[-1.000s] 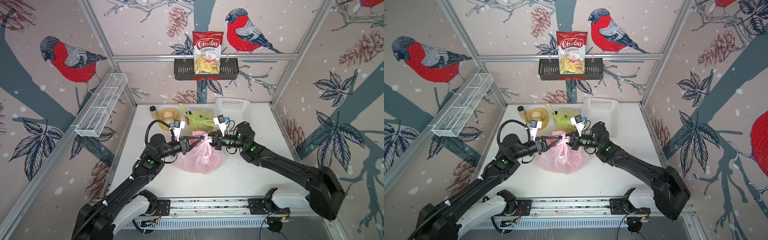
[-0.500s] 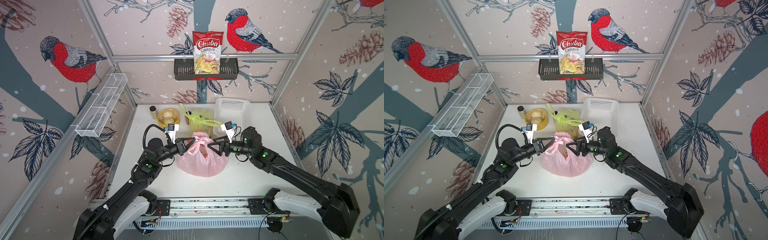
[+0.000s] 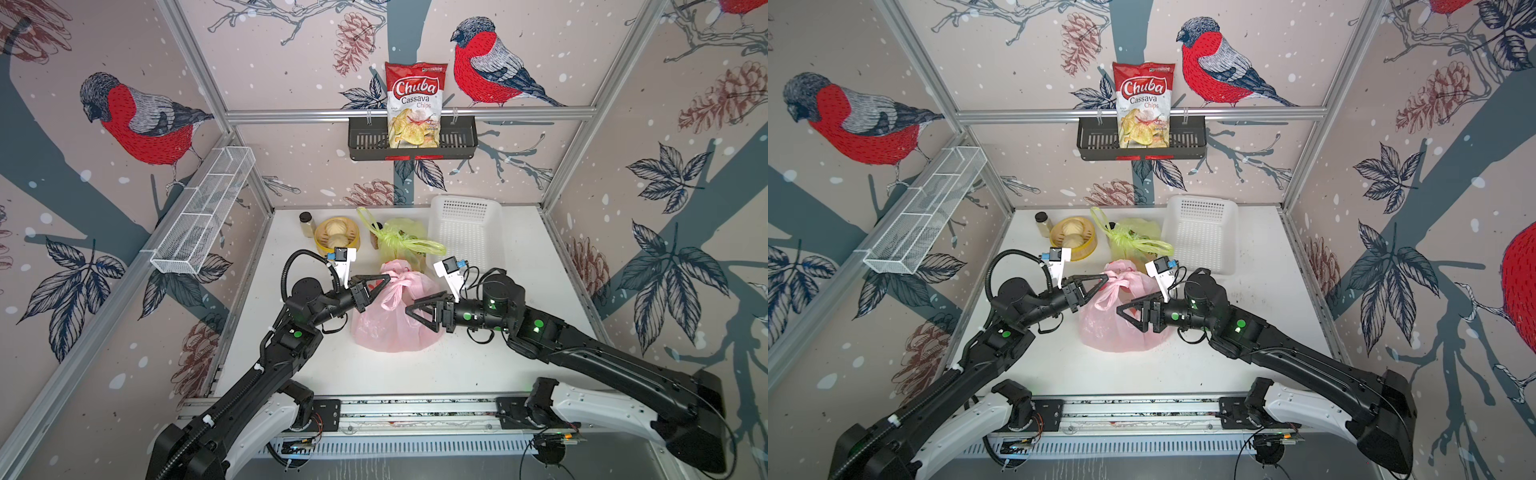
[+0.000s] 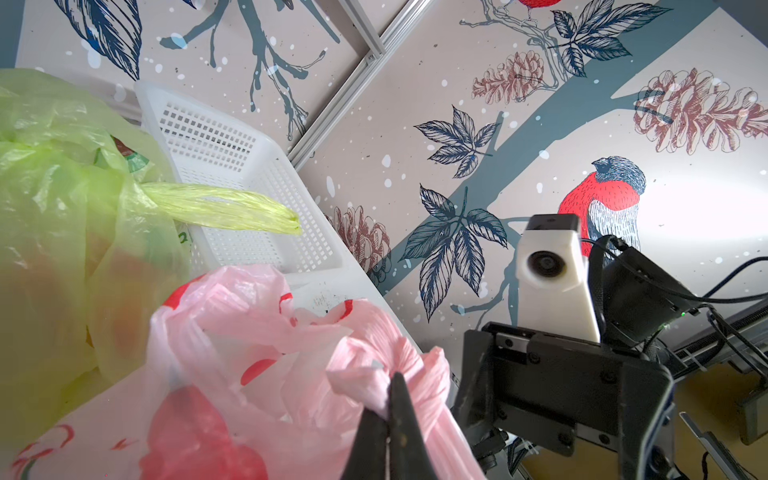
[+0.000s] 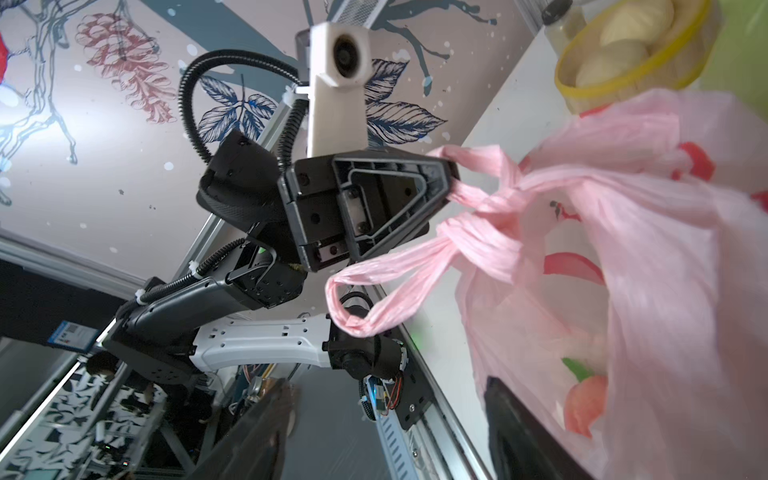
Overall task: Place the peach into a plastic bag & tie a knot
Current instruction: Tie the plastic bag at the center of the board.
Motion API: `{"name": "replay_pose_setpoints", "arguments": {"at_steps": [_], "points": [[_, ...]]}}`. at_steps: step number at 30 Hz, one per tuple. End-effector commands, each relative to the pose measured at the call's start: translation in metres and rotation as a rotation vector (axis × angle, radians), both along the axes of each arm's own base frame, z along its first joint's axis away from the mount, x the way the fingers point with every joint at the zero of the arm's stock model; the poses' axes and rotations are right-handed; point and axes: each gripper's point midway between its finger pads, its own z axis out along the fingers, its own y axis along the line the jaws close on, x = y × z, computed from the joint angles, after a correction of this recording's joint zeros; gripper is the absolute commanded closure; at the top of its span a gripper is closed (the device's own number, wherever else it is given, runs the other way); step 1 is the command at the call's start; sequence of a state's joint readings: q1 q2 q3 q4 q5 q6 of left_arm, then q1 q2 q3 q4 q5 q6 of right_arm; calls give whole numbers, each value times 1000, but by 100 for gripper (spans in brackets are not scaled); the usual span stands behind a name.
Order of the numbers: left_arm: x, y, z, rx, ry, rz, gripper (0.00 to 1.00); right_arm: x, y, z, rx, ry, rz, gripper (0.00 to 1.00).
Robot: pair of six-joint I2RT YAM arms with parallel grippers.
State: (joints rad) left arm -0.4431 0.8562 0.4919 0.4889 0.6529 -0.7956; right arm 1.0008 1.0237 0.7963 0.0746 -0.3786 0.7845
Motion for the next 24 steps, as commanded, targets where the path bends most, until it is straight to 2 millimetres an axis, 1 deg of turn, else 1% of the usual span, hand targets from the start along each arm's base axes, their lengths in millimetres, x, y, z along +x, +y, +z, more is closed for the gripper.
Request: {"name": "replay_pose_setpoints", "arguments": {"at_steps": [1,3,6,9,12,14,15,18,20,24], "points": [[-6,0,19,-42,-68,-20,100,10,11,17,70,76,-44,22],[-7,0,19,-45,-69,-24,100,9,19,21,97,83,-18,23],[-10,0,18,-47,-66,-30,100,8,30,25,104,88,8,27],[-12,1,18,-50,-69,-32,100,6,40,27,96,92,34,33],[-13,1,20,-53,-75,-37,100,4,46,25,84,96,51,43],[-15,1,21,-56,-79,-40,100,4,49,23,73,99,52,53],[-15,1,21,-58,-80,-42,100,4,50,22,66,97,51,54],[-17,2,24,-60,-88,-40,100,9,49,15,23,98,25,52],[-17,3,24,-56,-90,-38,100,12,45,11,-9,96,-4,48],[-18,2,25,-56,-95,-45,100,7,33,22,24,89,-17,43]]}}
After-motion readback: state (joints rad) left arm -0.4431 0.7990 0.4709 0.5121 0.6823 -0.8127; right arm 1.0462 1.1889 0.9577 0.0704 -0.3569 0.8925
